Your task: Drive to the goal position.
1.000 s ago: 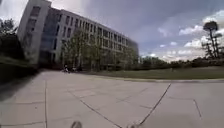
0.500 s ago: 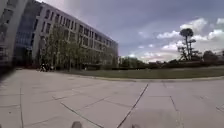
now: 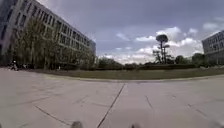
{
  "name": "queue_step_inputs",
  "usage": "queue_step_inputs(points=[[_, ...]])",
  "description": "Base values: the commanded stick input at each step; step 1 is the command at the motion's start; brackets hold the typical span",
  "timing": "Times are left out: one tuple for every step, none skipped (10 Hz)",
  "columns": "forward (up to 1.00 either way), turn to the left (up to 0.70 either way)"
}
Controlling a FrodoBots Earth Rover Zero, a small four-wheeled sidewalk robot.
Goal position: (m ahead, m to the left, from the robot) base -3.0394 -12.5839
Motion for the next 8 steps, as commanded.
queue_step_inputs(points=[[0.0, -0.7], [0.0, -0.7], [0.0, -0.7], [0.0, -0.7], [0.0, -0.7], [0.0, -0.7], [0.0, -0.7], [0.0, -0.7]])
